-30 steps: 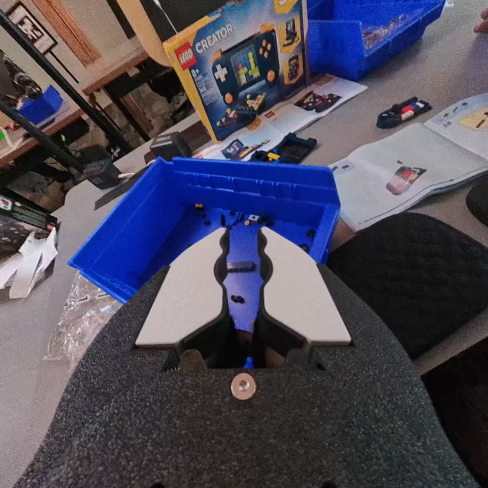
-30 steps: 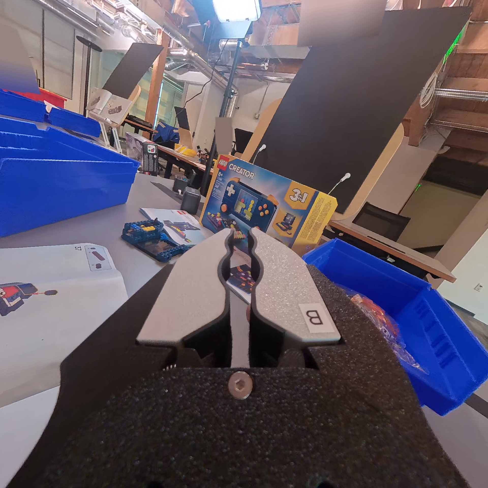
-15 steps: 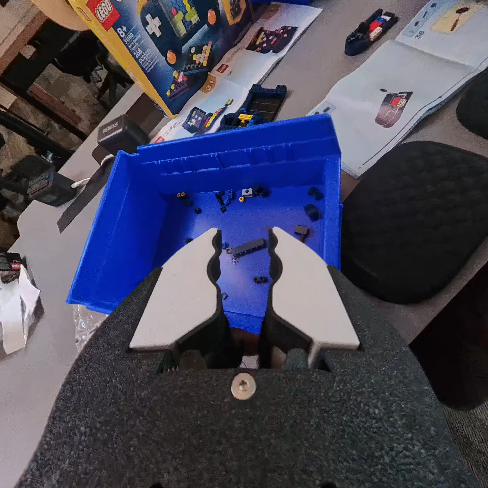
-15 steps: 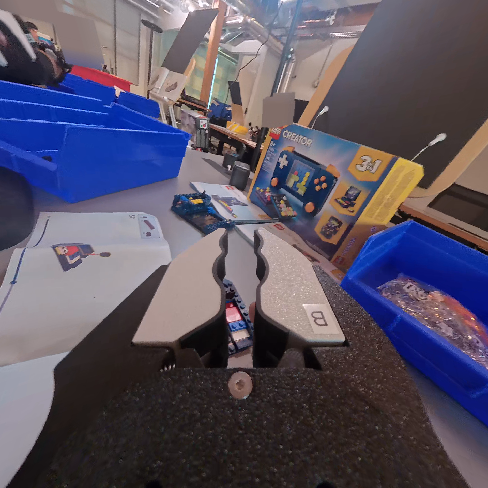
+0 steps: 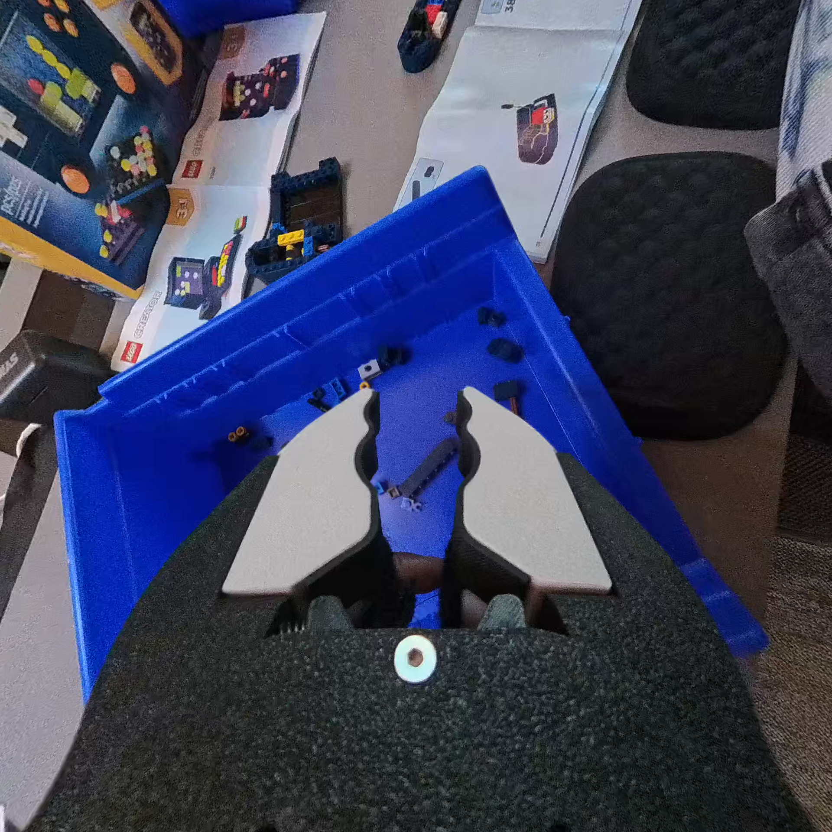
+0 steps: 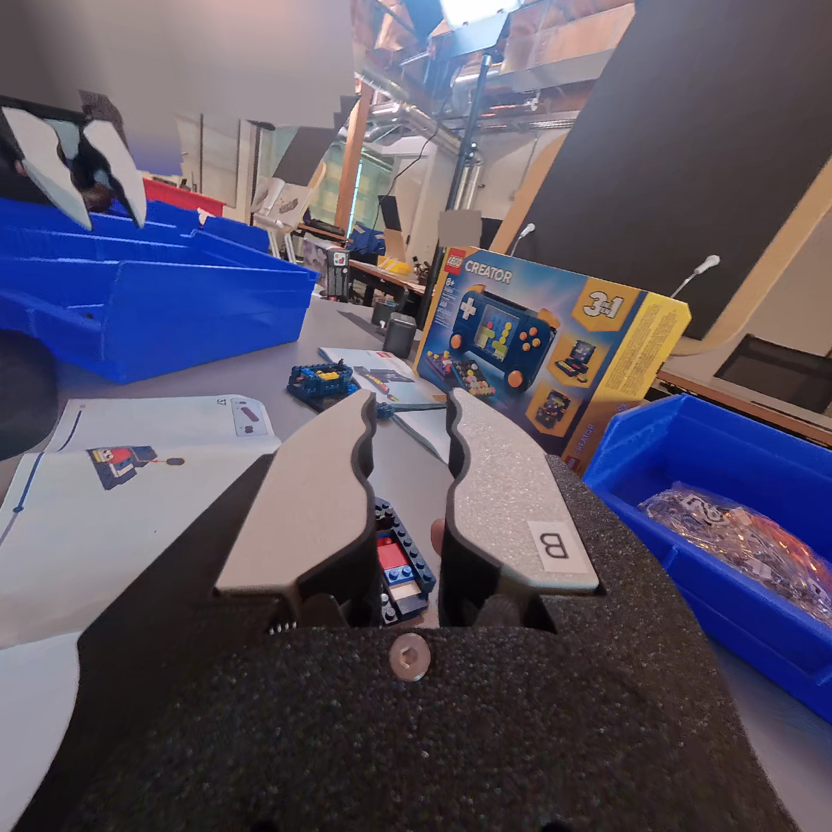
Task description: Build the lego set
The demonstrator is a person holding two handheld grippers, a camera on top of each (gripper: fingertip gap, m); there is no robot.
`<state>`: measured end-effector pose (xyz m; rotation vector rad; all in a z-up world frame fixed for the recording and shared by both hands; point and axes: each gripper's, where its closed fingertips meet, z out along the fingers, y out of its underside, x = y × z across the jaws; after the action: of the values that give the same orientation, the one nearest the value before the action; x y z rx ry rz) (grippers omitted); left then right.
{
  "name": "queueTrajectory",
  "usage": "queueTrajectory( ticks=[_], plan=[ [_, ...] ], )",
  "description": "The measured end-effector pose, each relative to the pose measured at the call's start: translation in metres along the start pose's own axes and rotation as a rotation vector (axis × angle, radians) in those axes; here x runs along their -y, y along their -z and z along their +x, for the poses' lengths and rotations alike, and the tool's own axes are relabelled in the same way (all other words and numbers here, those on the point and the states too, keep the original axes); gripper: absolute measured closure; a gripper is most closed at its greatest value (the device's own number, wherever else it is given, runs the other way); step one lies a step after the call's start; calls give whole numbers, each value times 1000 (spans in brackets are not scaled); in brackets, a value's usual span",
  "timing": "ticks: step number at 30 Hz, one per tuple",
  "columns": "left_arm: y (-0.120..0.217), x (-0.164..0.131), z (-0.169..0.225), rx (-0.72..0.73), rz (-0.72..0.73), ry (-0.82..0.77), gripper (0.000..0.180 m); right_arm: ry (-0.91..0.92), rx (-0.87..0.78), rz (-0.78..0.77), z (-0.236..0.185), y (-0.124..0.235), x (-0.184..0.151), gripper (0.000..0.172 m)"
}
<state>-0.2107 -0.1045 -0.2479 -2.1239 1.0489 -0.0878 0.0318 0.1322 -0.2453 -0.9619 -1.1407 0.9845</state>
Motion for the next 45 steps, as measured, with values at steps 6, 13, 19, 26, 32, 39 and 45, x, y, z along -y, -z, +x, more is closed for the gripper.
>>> queueTrajectory(
  ticks=[6, 13, 19, 26, 32, 39, 45],
  plan=[
    [-39, 28, -1, -118, 69, 277, 147, -7, -23, -3, 3, 0, -1, 141],
    [-94, -3, 27, -226, -194, 381, 159, 21, 11, -3, -3, -1, 0, 141],
    [-113, -2, 39, -294, -211, 513, 161, 37, 51, 5, -11, 0, 1, 138],
    [-121, -13, 45, -315, -198, 472, 172, 69, 87, -12, -20, -2, 1, 137],
    [-91, -3, 16, -139, -168, 412, 172, 58, 85, 11, -20, 0, 6, 137],
    [10, 148, -1, 31, 839, 635, 173, 68, 187, 84, -56, -12, 29, 142],
    [-18, 213, 40, -345, 1354, 980, 173, 115, 268, 287, -105, -10, 79, 136]
  ],
)
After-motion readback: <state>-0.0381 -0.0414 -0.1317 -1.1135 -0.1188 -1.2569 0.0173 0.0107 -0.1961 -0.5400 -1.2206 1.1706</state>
